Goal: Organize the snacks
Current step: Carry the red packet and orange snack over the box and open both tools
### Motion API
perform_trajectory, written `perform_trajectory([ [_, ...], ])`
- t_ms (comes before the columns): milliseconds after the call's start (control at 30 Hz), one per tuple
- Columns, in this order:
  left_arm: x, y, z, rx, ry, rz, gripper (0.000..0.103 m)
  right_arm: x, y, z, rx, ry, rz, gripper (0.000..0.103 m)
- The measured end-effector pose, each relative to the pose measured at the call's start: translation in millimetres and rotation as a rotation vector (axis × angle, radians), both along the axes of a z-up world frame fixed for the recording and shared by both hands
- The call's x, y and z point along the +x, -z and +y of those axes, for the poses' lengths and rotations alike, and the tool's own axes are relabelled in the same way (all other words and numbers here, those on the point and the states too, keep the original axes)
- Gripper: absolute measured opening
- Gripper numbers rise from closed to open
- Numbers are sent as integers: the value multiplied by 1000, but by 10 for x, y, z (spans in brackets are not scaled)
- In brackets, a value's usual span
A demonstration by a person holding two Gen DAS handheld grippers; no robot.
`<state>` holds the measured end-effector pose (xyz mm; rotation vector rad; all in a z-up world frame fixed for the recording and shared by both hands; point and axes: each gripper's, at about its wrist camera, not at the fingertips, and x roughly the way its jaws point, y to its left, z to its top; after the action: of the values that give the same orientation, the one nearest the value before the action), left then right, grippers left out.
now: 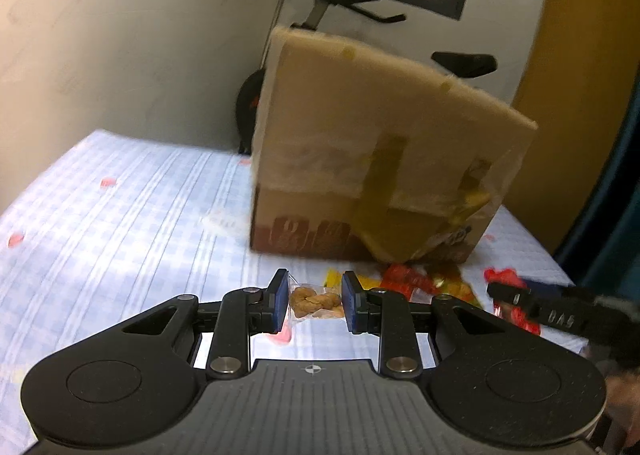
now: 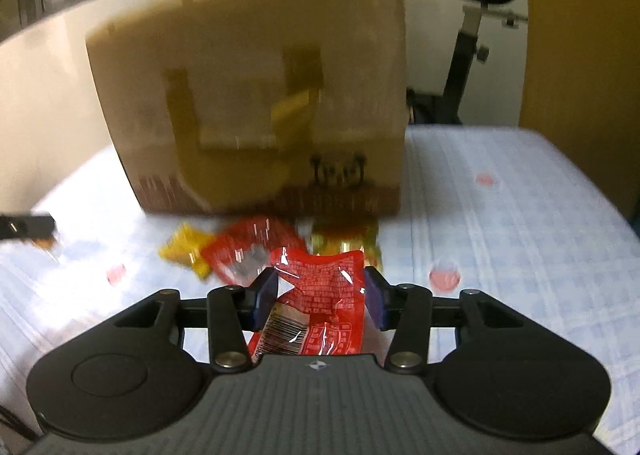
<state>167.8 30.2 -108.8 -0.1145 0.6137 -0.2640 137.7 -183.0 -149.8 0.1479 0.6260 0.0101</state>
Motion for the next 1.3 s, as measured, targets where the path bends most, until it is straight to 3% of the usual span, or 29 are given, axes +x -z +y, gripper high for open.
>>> perform_trajectory([
  [333,417,-792,-243,-8,102,-196,30,377,-1093,-110,-33,-82,-309,49],
  [500,842,-1170,-470,-22,140,-261,30,816,-1392,-219,-32,-93,-372,49],
  [633,1262,-1261,-715,-26,159,-258,30,1187,-1448,-257,-41,-83,-377,49],
  [900,1813,-1078,-876,-6,125,-145,30,1549,-1262,-254,-33,-105,-312,49],
  [933,1880,-1049,-881,-3,122,-131,33,1576,-1228,-250,-35,-108,-297,50],
  [1033,1910,-985,-853,12,132,-117,62,1605,-1129,-260,-31,-105,-261,51],
  [1067,1893,-978,-836,18,131,-128,66,1612,-1108,-270,-29,-102,-248,53],
  [1233,1766,-1007,-704,34,126,-141,67,1529,-1090,-295,-31,-80,-236,55],
  [1300,1688,-1014,-646,33,133,-143,67,1454,-1113,-292,-27,-71,-245,60],
])
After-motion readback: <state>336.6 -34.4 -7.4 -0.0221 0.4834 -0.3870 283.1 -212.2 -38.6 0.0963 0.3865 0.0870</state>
